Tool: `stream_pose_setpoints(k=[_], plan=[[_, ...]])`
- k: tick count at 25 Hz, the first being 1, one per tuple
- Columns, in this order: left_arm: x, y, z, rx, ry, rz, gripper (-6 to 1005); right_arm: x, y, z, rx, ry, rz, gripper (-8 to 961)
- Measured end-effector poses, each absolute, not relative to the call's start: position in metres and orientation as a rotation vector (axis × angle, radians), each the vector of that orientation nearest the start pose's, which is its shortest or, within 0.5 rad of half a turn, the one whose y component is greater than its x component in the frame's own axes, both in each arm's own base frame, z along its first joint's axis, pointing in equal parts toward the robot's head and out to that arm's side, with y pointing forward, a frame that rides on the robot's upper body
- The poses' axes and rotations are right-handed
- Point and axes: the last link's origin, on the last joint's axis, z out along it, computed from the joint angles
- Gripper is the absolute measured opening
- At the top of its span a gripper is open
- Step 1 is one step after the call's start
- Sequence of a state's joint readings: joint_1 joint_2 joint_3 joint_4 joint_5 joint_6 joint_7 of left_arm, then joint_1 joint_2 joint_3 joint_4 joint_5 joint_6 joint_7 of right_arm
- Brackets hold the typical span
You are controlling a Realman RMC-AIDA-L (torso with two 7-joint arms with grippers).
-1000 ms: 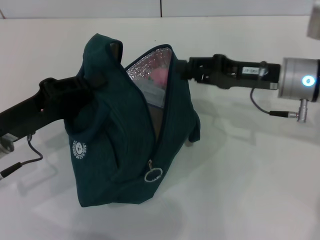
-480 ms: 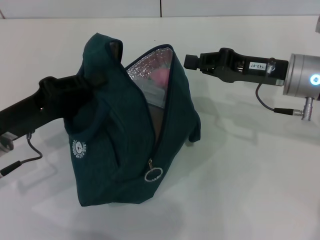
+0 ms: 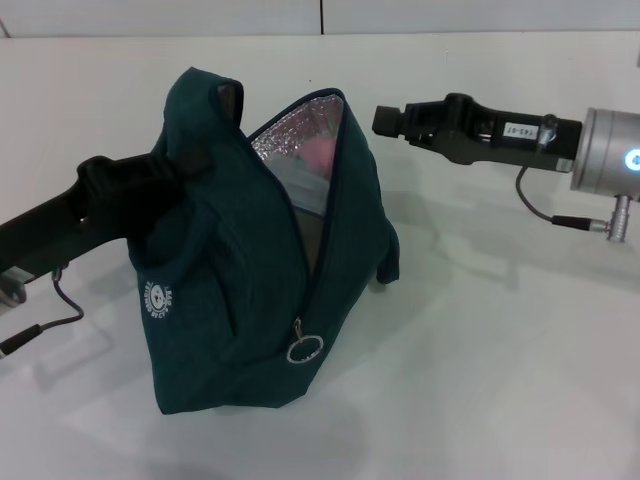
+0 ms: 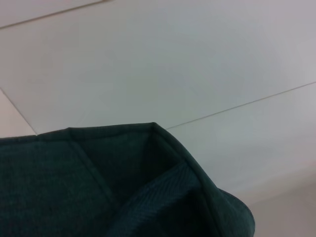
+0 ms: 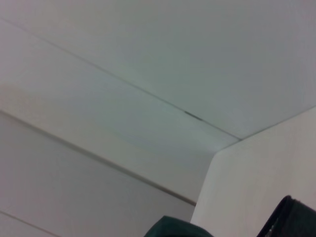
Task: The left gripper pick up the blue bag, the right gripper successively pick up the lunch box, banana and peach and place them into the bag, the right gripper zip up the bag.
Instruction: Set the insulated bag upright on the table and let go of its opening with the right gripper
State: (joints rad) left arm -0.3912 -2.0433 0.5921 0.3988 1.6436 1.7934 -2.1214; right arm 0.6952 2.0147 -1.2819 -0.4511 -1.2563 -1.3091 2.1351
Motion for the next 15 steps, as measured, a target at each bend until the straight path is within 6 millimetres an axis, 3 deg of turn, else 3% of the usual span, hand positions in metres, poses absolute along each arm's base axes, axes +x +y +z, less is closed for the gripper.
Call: stream_pose_setpoints(k=[7,15], plan=[[-0.2791,0.2774,0.0203,-2.129,-1.901,-1.584,36,0.1810,0.3740,-0.0321,-2.463,1.724,1.172,125],[-0.2783,0.2771,0.0188,-2.132,-1.907,-1.584,36,0.1826,0.3748,-0.0381,-2.428,1.808,1.152,404]])
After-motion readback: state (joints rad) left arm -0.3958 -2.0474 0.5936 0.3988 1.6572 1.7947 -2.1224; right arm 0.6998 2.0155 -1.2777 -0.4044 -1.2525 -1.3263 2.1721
